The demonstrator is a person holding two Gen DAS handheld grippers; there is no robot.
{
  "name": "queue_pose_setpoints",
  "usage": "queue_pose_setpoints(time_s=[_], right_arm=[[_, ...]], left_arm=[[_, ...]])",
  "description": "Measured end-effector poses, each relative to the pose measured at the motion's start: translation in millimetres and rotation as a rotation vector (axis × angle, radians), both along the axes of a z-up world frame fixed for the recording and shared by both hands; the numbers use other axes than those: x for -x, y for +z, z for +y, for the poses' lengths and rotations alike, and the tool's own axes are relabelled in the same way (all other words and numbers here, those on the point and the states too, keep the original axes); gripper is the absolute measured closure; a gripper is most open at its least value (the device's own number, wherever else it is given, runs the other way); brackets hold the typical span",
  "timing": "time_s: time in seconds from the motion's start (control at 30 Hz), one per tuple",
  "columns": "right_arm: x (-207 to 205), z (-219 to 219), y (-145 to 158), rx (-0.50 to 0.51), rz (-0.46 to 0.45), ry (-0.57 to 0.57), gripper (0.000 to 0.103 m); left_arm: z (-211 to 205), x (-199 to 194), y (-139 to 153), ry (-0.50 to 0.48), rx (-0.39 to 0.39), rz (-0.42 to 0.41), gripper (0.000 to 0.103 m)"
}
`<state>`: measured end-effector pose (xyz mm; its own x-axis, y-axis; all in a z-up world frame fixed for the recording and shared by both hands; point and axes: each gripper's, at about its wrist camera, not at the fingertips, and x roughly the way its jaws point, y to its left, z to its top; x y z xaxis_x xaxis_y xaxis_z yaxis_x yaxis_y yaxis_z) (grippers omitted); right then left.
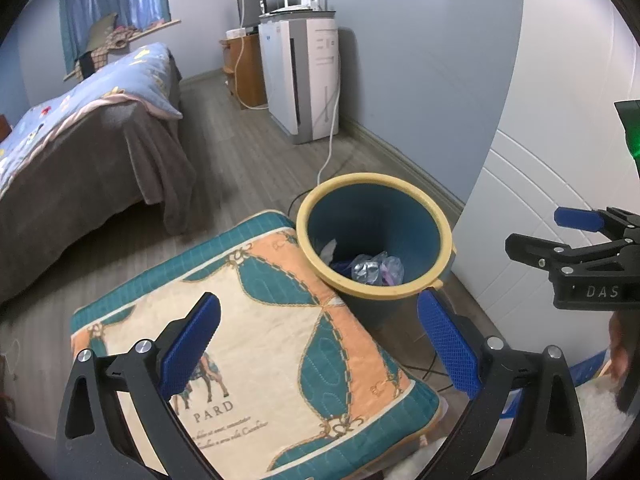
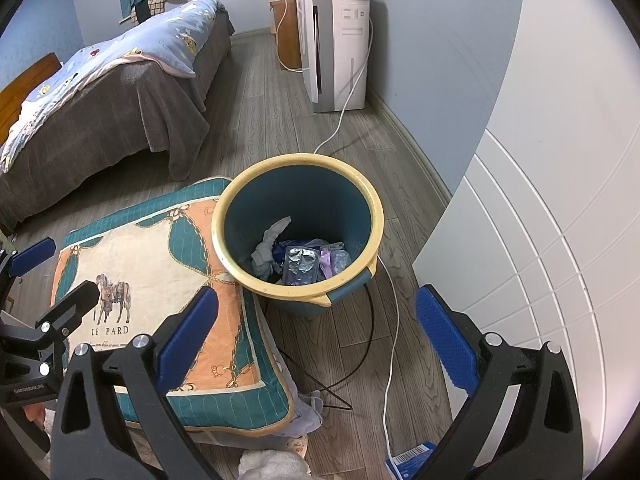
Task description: Collect trash
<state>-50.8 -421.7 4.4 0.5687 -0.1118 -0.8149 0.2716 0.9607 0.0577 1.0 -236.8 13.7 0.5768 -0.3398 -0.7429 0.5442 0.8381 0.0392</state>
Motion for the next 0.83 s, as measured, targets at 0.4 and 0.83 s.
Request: queue_pose_setpoints(time_s=[0.4,0.83], right_arm=[[-0.2,-1.1,0.0,-0.001,0.004,0.001,0.006],[-1.3,-7.0,1.6,-0.045,0.018,-0.037,0.006]], left_arm=[[4.0,-1.9,-3.3,0.009,-0.002,0.003,0.005],[4.4,-3.8,-1.5,0.018,-0.028,0.005,0.005]])
